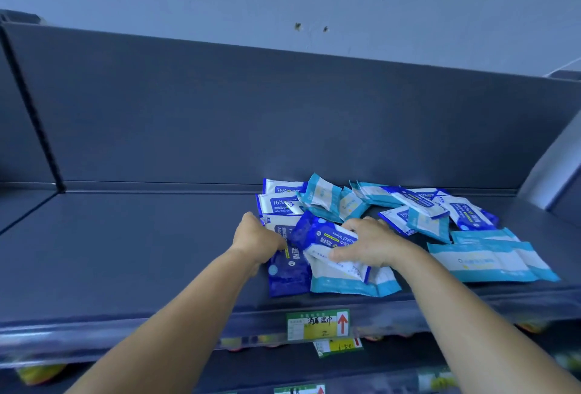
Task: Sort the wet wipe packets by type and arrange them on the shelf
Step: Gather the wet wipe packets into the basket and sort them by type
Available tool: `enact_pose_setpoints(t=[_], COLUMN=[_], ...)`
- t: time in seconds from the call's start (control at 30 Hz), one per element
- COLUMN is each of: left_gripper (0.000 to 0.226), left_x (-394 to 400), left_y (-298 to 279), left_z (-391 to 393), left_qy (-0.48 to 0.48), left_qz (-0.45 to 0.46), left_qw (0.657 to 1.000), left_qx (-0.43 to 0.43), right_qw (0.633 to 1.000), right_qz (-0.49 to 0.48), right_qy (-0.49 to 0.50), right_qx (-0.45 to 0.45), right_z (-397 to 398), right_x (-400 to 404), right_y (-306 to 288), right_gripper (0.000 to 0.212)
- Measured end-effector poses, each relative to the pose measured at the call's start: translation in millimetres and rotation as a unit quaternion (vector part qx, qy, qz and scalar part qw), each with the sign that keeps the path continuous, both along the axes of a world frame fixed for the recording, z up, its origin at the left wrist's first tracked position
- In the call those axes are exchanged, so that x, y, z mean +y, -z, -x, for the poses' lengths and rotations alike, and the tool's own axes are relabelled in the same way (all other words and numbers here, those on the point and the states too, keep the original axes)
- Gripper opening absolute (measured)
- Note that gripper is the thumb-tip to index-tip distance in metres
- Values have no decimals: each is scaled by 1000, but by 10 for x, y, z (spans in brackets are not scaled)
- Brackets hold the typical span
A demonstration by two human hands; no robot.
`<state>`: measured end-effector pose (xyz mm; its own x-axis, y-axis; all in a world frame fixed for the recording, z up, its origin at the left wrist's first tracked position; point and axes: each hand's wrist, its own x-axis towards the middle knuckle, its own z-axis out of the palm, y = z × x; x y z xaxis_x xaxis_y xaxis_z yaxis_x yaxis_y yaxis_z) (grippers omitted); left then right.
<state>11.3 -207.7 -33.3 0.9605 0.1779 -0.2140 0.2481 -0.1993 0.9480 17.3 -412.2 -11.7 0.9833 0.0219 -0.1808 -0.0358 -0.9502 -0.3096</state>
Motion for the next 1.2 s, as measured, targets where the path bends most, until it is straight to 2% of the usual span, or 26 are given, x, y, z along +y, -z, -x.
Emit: enact_pose_setpoints(t=[0.1,0.2,0.37,0.47,0.53,0.67,0.87,1.03,1.2], left_gripper=[16,23,24,24,25,30,32,31,32], left_x=[67,126,166,187,201,179,-58,-451,-980], left_y=[-22,-73,-98,-93,-98,-155,-308,-369,-321], left_z=[0,35,170,232,270,340,471,674,995], left_qy=[3,9,51,65,67,68,104,184,262], left_qz=[19,29,-27,-27,-16,14,46,72,73], left_qw=[1000,998,994,991,990,985,970,949,928], left_qx=[-12,-51,-97,-113,-126,-159,-214,-245,-253], right_qw=[997,994,994,995,995,986,926,875,846], right_qz=[-72,-79,-64,-62,-84,-121,-180,-231,-224], right_qy=[-6,-24,-10,0,8,61,174,241,312], right_qx=[33,77,87,81,50,-101,-284,-350,-369], right_z=[111,214,291,350,411,578,979,1427,2011], right_x=[-99,-133,-39,4,12,-3,-66,-267,-634], right_y=[-43,-58,-130,-186,-196,-187,-233,-208,-99], right_gripper=[36,39,45,36,26,25,15,18,13])
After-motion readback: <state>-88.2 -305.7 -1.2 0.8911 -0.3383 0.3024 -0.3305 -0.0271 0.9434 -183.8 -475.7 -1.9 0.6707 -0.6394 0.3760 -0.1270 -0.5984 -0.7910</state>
